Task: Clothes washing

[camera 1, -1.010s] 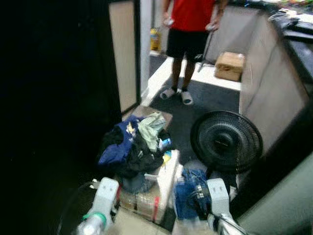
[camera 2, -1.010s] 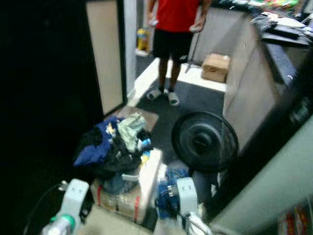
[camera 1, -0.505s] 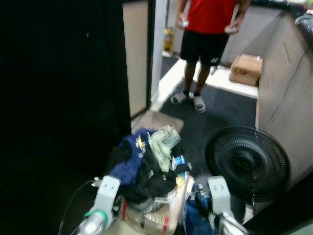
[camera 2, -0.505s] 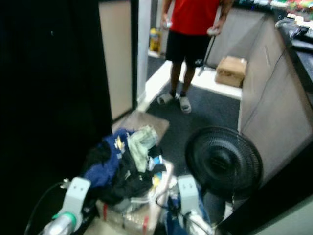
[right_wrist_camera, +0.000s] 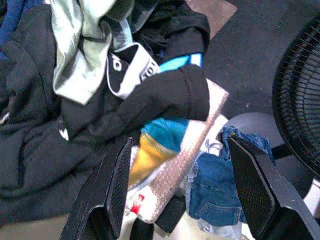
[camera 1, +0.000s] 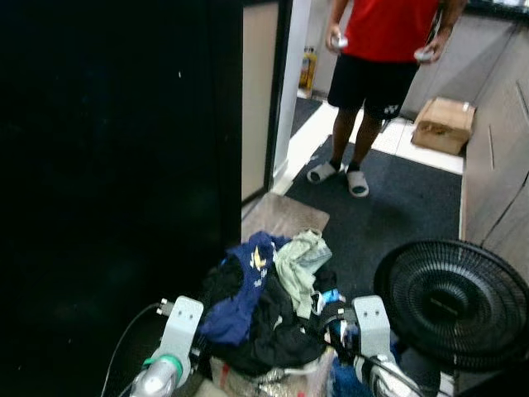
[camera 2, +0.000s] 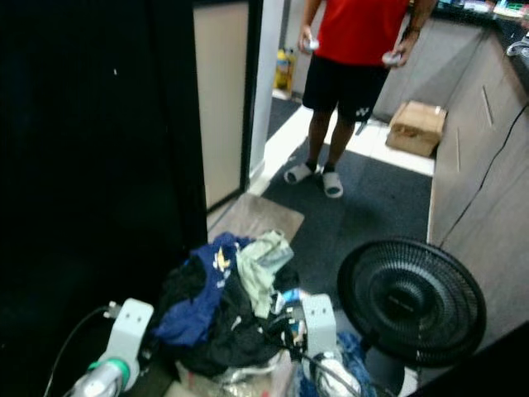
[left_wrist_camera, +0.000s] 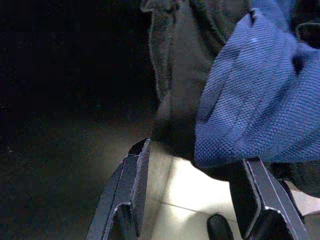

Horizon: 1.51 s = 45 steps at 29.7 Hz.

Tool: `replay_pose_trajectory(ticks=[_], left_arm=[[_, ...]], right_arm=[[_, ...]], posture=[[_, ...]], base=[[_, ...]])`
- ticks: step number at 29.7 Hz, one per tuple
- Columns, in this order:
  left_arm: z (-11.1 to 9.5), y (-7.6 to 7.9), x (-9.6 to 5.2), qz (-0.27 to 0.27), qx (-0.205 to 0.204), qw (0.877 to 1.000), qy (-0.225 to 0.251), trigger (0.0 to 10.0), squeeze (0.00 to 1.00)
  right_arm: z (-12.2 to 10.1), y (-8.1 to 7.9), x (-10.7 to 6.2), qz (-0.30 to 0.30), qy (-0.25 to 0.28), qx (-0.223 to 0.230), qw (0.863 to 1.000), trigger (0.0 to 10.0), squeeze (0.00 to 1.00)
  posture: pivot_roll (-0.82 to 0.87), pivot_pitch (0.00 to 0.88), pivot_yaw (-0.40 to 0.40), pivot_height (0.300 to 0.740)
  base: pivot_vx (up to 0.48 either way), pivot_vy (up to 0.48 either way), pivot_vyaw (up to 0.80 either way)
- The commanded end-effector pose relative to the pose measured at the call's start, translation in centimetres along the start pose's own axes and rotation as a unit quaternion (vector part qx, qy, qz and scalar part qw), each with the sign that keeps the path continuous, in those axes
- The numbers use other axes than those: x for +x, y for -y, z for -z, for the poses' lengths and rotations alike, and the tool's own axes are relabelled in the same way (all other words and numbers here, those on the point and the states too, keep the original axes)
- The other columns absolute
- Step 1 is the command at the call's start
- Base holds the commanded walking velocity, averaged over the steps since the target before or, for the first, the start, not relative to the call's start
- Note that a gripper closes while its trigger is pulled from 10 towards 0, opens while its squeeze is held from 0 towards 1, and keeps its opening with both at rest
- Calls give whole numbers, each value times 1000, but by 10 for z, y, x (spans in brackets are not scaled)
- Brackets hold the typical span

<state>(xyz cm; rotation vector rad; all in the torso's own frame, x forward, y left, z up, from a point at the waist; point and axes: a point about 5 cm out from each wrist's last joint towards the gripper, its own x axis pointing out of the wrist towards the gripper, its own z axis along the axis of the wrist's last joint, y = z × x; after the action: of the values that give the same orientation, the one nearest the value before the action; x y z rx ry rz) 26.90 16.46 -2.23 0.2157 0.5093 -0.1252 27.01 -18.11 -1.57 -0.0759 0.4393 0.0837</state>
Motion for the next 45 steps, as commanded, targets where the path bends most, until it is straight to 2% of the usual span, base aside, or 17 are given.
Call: replay_pose_trajectory(ticks=[1, 7, 11, 14, 16, 23, 27, 30, 45], left_arm=[[8, 1, -3, 4, -1, 1000, -13, 10000, 0], [1, 1, -1, 7, -7, 1000, 1, 10000, 0], [-12, -3, 3, 6, -24, 999, 28, 10000, 0], [-29, -7, 7, 4, -41, 998, 57, 10000, 0], [-30, -9, 8, 5, -43, 997, 56, 10000, 0], [-31, -4, 8, 18, -29, 998, 53, 10000, 0], [-55, 2, 16, 13, -27, 996, 80, 10000, 0], [-68, 4, 19, 10, -27, 995, 93, 10000, 0], [-70, 5, 20, 10, -27, 995, 92, 10000, 0]], right_arm=[[8, 1, -3, 5, -11, 6, 1000, 10000, 0], [0, 0, -1, 2, 8, 1, 1000, 10000, 0], [-8, 0, 1, -1, 27, -3, 1000, 10000, 0], [-21, -2, 5, -10, 56, -7, 998, 10000, 0], [-30, -5, 8, -15, 70, -10, 997, 10000, 0], [-45, 6, 13, 13, 86, -6, 996, 10000, 0], [-57, 20, 15, 33, 99, -2, 995, 10000, 0], [-63, 21, 16, 33, 107, -2, 994, 10000, 0], [-64, 21, 17, 33, 109, -1, 994, 10000, 0]], posture=[[-32, 9, 30, 740], [-32, 10, 32, 740], [-33, 24, 35, 740], [-21, 43, 35, 740], [-19, 54, 38, 740], [-15, 83, 43, 740], [-17, 133, 51, 740], [-23, 147, 55, 740], [-23, 147, 55, 740]], base=[[0, 0, 0], [0, 0, 0], [0, 0, 0], [0, 0, 0], [0, 0, 0], [0, 0, 0], [0, 0, 0], [0, 0, 0], [0, 0, 0]])
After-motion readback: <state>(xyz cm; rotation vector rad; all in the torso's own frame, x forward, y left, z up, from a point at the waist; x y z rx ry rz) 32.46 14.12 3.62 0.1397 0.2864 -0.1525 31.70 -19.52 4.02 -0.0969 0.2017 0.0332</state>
